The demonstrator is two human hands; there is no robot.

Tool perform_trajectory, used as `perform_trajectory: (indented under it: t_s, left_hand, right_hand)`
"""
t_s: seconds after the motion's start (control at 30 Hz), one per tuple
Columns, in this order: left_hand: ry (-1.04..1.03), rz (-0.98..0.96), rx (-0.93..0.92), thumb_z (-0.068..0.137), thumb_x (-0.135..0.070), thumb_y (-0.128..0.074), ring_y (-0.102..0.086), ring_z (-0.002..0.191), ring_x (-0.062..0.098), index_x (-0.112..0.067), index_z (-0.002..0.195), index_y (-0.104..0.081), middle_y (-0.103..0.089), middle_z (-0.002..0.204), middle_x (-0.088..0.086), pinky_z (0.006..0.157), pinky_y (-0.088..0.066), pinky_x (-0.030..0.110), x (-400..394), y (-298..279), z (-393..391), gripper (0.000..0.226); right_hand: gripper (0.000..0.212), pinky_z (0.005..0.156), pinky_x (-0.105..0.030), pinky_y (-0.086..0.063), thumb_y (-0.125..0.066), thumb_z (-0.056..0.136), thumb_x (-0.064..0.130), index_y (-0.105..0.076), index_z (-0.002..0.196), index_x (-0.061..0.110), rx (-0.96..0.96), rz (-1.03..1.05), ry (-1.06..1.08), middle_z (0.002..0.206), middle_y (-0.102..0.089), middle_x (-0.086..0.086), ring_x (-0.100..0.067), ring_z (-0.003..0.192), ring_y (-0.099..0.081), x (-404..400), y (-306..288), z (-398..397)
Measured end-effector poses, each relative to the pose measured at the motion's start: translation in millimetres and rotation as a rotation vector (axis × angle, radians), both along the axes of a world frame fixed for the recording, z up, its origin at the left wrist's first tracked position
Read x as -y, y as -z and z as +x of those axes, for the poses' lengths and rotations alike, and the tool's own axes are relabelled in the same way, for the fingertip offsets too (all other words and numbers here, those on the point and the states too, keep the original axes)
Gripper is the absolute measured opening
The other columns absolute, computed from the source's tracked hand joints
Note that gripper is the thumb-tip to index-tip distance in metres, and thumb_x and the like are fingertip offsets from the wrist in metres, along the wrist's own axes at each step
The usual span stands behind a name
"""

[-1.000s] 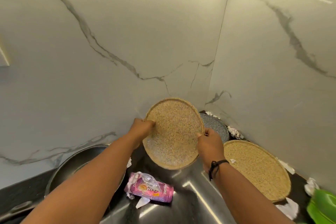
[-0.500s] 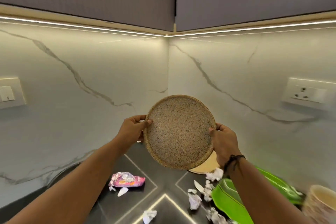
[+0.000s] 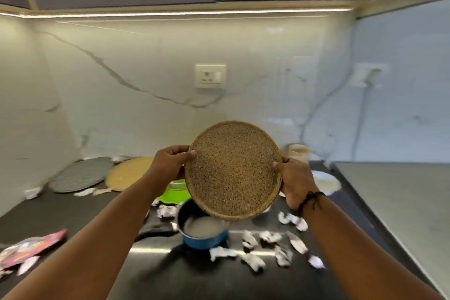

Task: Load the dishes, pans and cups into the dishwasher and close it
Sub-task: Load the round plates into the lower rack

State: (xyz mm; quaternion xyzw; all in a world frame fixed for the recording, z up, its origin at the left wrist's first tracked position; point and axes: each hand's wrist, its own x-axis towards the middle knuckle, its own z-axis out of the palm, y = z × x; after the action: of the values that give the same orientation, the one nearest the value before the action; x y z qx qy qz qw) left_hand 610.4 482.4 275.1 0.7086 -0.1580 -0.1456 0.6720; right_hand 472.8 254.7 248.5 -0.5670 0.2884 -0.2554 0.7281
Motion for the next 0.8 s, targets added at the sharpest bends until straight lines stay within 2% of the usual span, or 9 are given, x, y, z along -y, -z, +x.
perform_trajectory:
  t_s: [0.07, 0.13, 0.3, 0.4, 0.5, 0.6, 0.63, 0.7, 0.8]
  left_hand:
    - [0.117, 0.016, -0.040, 0.087, -0.010, -0.066, -0.066, 0.065, 0.018, -0.009, 0.098, -0.069, -0.070, 0.086, 0.010, 0.058, -0.057, 0.027, 28.3, 11.3, -32.1, 0.012]
    - [0.209, 0.037, -0.069, 0.086, -0.010, -0.067, -0.066, 0.073, 0.023, -0.007, 0.101, -0.070, -0.071, 0.090, 0.011, 0.068, -0.057, 0.033, 55.8, 23.0, -66.1, 0.015]
    - [0.431, 0.088, -0.144, 0.085, -0.008, -0.067, -0.066, 0.071, 0.026, -0.009, 0.097, -0.073, -0.073, 0.088, 0.014, 0.072, -0.056, 0.039, 133.3, 52.7, -165.1, 0.013]
    - [0.601, 0.152, -0.193, 0.085, -0.011, -0.067, -0.068, 0.072, 0.027, -0.008, 0.101, -0.072, -0.073, 0.092, 0.015, 0.059, -0.056, 0.031, 185.1, 77.3, -236.0, 0.017]
    - [0.750, 0.212, -0.243, 0.085, -0.009, -0.067, -0.070, 0.077, 0.029, -0.006, 0.103, -0.071, -0.073, 0.093, 0.016, 0.064, -0.059, 0.033, 235.1, 104.3, -316.8, 0.019]
    - [0.888, 0.291, -0.245, 0.084, -0.008, -0.069, -0.069, 0.062, 0.019, -0.006, 0.099, -0.072, -0.074, 0.087, 0.013, 0.053, -0.056, 0.025, 290.4, 130.3, -410.8, 0.015]
    - [0.919, 0.313, -0.229, 0.083, -0.010, -0.071, -0.067, 0.058, 0.018, -0.007, 0.097, -0.072, -0.074, 0.086, 0.012, 0.054, -0.057, 0.027, 305.8, 137.5, -437.0, 0.014]
    - [0.991, 0.367, -0.197, 0.080, -0.015, -0.075, -0.065, 0.060, 0.021, -0.009, 0.097, -0.074, -0.074, 0.087, 0.013, 0.066, -0.059, 0.036, 340.8, 156.1, -498.7, 0.019]
    - [1.100, 0.429, -0.173, 0.084, -0.013, -0.071, -0.066, 0.062, 0.020, -0.010, 0.099, -0.072, -0.073, 0.086, 0.016, 0.059, -0.054, 0.027, 374.5, 184.5, -580.4, 0.015]
  right_hand:
    - [0.015, 0.080, -0.045, -0.056, -0.054, 0.092, -0.001, -0.067, 0.095, 0.005, -0.035, 0.023, 0.101, 0.098, -0.071, -0.015, -0.031, 0.088, -0.067, 15.7, 14.3, -55.4]
    - [0.016, 0.073, -0.042, -0.056, -0.052, 0.092, -0.003, -0.067, 0.097, 0.002, -0.065, 0.048, 0.178, 0.092, -0.069, -0.016, -0.030, 0.081, -0.065, 28.0, 24.1, -110.0]
    - [0.017, 0.077, -0.045, -0.057, -0.058, 0.088, -0.003, -0.069, 0.100, 0.002, -0.124, 0.062, 0.390, 0.095, -0.071, -0.019, -0.032, 0.083, -0.068, 63.2, 53.2, -256.4]
    - [0.015, 0.074, -0.040, -0.059, -0.060, 0.089, 0.000, -0.068, 0.101, 0.001, -0.223, 0.064, 0.432, 0.095, -0.071, -0.021, -0.028, 0.077, -0.067, 78.1, 71.2, -364.4]
    - [0.013, 0.059, -0.029, -0.056, -0.062, 0.088, 0.000, -0.068, 0.099, 0.001, -0.272, 0.135, 0.488, 0.090, -0.073, -0.017, -0.023, 0.070, -0.069, 85.7, 92.9, -470.7]
    - [0.015, 0.061, -0.031, -0.057, -0.063, 0.087, 0.000, -0.068, 0.101, -0.002, -0.298, 0.222, 0.642, 0.091, -0.073, -0.017, -0.026, 0.073, -0.069, 94.3, 123.0, -573.7]
    - [0.015, 0.062, -0.031, -0.057, -0.063, 0.088, 0.000, -0.067, 0.102, -0.001, -0.306, 0.256, 0.684, 0.092, -0.073, -0.017, -0.026, 0.074, -0.069, 96.4, 132.0, -600.8]
    - [0.014, 0.058, -0.029, -0.056, -0.062, 0.088, 0.000, -0.068, 0.101, 0.001, -0.320, 0.311, 0.772, 0.089, -0.073, -0.015, -0.023, 0.070, -0.069, 102.5, 149.7, -661.7]
    - [0.015, 0.057, -0.029, -0.057, -0.062, 0.088, -0.002, -0.068, 0.101, 0.001, -0.348, 0.377, 0.864, 0.088, -0.071, -0.014, -0.022, 0.068, -0.068, 109.1, 173.0, -738.8]
